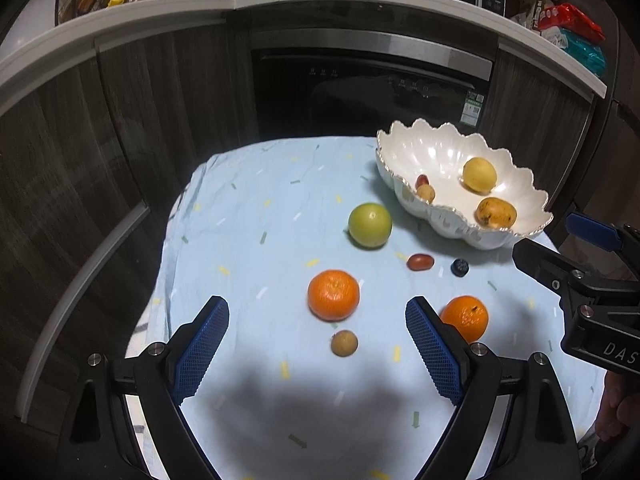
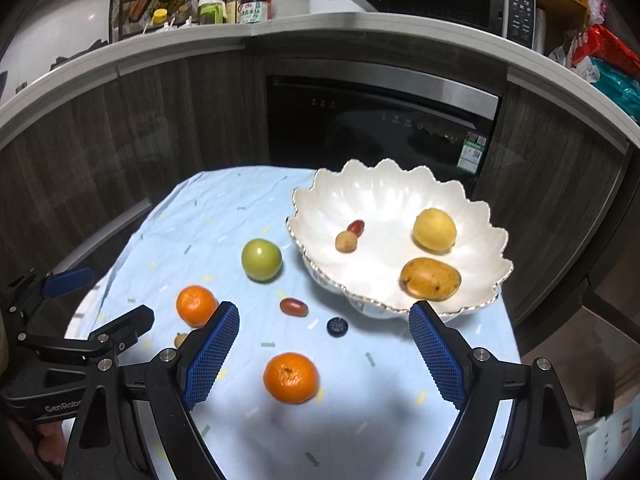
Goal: Organize fruits
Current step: 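Lift both open grippers away from the bowl back over the cloth, then close the left gripper on the small brown kiwi while the right gripper grasps a mandarin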
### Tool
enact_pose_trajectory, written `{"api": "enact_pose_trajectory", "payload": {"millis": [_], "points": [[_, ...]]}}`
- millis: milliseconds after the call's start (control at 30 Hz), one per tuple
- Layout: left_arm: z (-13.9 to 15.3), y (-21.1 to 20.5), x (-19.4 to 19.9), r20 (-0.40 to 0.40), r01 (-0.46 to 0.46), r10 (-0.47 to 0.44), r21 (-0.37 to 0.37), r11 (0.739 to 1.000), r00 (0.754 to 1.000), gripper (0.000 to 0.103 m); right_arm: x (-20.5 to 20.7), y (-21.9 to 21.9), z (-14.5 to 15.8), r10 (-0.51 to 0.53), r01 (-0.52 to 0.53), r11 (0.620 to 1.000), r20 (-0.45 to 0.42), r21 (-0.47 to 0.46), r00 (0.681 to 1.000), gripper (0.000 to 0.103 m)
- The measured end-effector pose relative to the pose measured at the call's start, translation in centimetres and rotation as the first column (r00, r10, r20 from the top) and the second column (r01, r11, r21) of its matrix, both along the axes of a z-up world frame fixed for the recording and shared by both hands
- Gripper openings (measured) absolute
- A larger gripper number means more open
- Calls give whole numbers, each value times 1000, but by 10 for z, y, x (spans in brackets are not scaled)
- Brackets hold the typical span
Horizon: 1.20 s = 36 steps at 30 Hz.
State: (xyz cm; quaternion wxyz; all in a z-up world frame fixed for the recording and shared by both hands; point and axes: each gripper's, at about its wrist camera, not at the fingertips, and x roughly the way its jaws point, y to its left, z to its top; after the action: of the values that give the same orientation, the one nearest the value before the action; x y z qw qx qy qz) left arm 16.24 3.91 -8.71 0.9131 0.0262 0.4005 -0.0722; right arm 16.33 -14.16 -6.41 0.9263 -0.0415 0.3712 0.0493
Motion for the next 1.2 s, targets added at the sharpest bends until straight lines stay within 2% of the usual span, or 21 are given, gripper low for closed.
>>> {"api": "enact_pose_trajectory", "payload": {"millis": [633, 933, 1200], "points": [[-48, -6, 9, -65, 12, -12, 5, 1000, 998, 83, 9, 2, -49, 30, -29, 999, -99, 14, 995, 87], [-62, -11, 19, -94, 16, -17, -3, 1000, 995, 72, 15, 2, -71, 38, -32, 999, -149, 40, 988, 86], [-75, -18, 25, -125, 38, -38, -1, 999, 991, 58, 21, 6, -87, 55, -44, 997, -199, 62, 978, 75]]}}
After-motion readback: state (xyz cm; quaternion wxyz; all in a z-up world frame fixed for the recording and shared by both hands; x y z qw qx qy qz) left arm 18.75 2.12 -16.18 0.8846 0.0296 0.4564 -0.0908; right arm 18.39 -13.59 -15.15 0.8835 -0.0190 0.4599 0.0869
